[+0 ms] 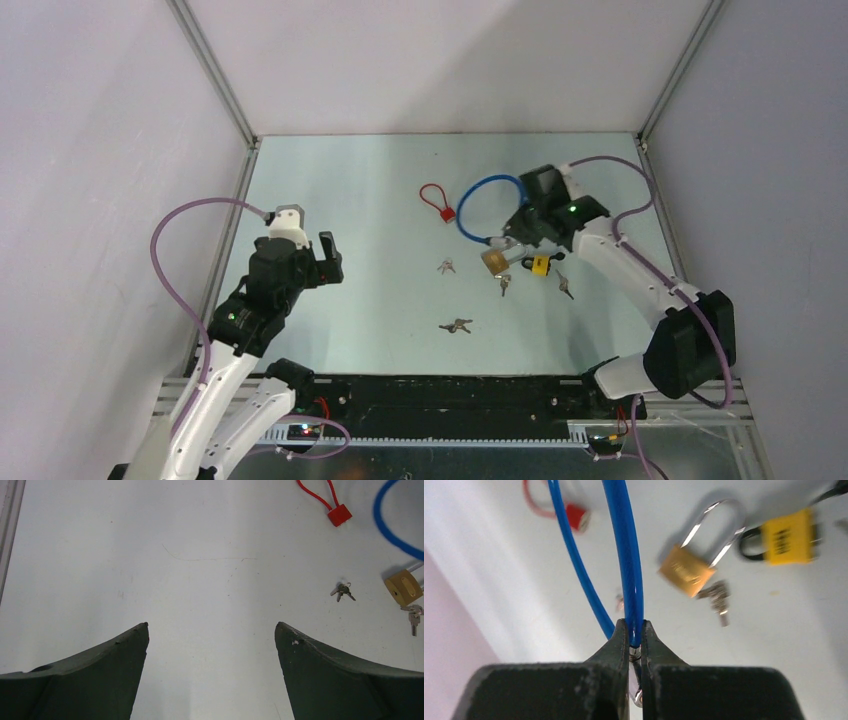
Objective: Unlock with the key
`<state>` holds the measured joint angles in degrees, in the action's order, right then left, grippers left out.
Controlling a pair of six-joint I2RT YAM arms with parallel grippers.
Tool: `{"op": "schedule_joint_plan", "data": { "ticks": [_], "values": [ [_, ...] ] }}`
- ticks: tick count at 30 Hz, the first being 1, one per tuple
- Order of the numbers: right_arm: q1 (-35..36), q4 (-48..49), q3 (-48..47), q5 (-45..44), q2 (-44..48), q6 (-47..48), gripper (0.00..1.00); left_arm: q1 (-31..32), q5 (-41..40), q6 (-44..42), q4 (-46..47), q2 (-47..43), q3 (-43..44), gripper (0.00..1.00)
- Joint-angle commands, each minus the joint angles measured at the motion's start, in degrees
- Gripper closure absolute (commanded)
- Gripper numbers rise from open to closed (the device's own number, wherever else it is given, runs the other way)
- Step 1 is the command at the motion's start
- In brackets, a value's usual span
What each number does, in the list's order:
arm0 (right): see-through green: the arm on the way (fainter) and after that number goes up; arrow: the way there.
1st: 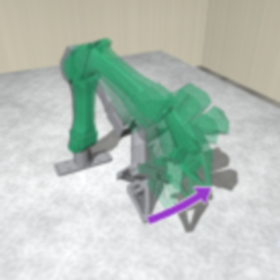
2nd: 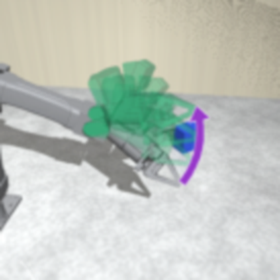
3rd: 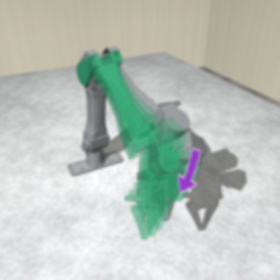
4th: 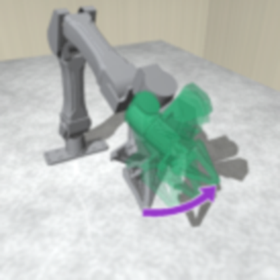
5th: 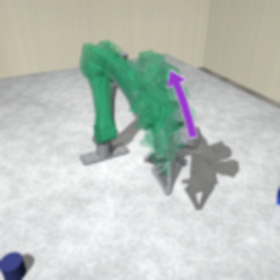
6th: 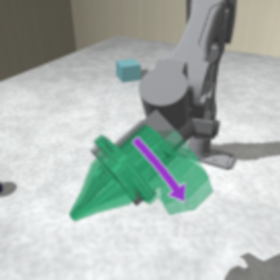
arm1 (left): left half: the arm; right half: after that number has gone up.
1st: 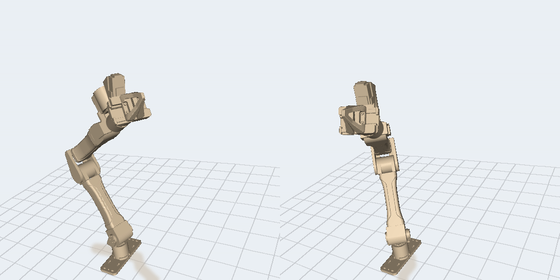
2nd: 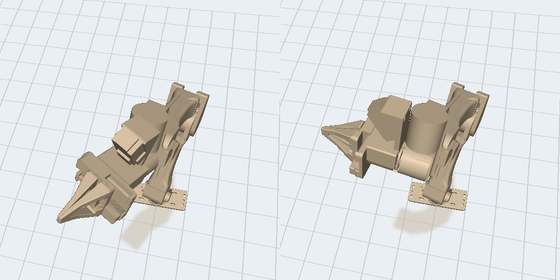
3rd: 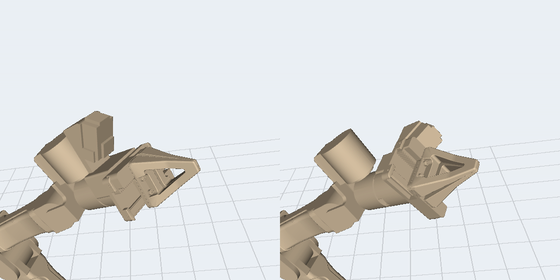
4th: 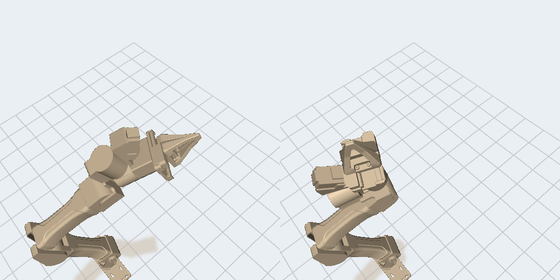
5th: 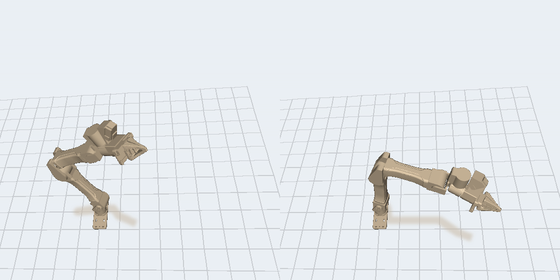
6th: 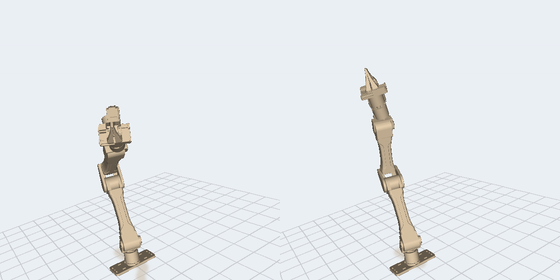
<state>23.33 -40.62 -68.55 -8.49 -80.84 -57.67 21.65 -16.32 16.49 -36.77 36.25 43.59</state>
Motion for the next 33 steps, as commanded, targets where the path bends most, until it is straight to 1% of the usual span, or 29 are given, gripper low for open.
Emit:
{"op": "schedule_joint_plan", "data": {
  "ticks": [1,5,7,8,9,11,16,18,19,20,21,22,23,24,26,29,33],
  "values": [
    [11.23,12.67,-0.62,-4.50,0.93,-8.16,1.00,0.24,-0.95,-0.46,0.66,-0.60,-0.04,0.00],
    [19.84,19.51,-1.60,-5.47,-5.67,-13.44,1.00,0.24,-2.19,-0.22,0.67,-1.66,-0.12,0.00],
    [23.37,20.62,-3.37,-6.50,-9.93,-15.39,1.00,0.24,-2.94,-0.04,0.65,-2.32,-0.23,0.00],
    [24.54,20.69,-4.91,-7.69,-13.59,-16.38,1.00,0.28,-3.46,0.08,0.65,-2.50,-0.37,0.00],
    [26.65,20.76,-6.28,-8.39,-14.49,-16.80,1.00,0.29,-3.68,0.14,0.65,-2.83,-0.36,0.00],
    [28.90,20.86,-7.89,-9.36,-17.73,-17.70,1.00,0.29,-4.22,0.20,0.75,-3.23,-0.40,0.00],
    [32.84,19.34,-11.03,-8.29,-25.76,-18.59,1.00,0.24,-4.84,0.24,0.67,-3.13,-0.49,0.00],
    [33.80,17.02,-13.26,-7.04,-28.56,-18.07,0.92,0.24,-5.03,0.27,0.71,-3.04,-0.50,0.00],
    [34.02,15.39,-14.85,-5.52,-30.25,-17.73,0.82,0.24,-5.08,0.24,0.72,-2.99,-0.47,0.00],
    [34.29,14.32,-15.55,-4.62,-31.00,-16.77,0.69,0.28,-5.09,0.27,0.69,-2.99,-0.51,0.00],
    [34.35,13.98,-16.81,-2.98,-32.16,-15.45,0.63,0.26,-5.14,0.29,0.72,-2.97,-0.52,0.00],
    [34.46,13.68,-17.94,-2.04,-32.70,-14.49,0.51,0.24,-5.22,0.29,0.71,-2.90,-0.57,0.00],
    [34.44,13.35,-18.59,0.08,-33.64,-12.42,0.47,0.24,-5.26,0.30,0.73,-2.88,-0.59,0.00],
    [34.42,12.34,-20.07,1.08,-34.01,-11.30,0.40,0.24,-5.24,0.30,0.69,-2.75,-0.54,0.00],
    [34.15,10.10,-22.43,4.91,-34.93,-6.73,0.35,0.26,-5.32,0.30,0.72,-2.62,-0.60,0.00],
    [32.36,4.46,-24.09,4.77,-34.22,0.58,0.34,0.30,-5.30,0.27,0.70,-2.51,-0.63,0.00],
    [28.33,-1.73,-20.55,-2.51,-28.38,9.38,0.34,0.24,-5.55,0.29,0.71,-2.30,-0.62,0.00]
  ]
}}
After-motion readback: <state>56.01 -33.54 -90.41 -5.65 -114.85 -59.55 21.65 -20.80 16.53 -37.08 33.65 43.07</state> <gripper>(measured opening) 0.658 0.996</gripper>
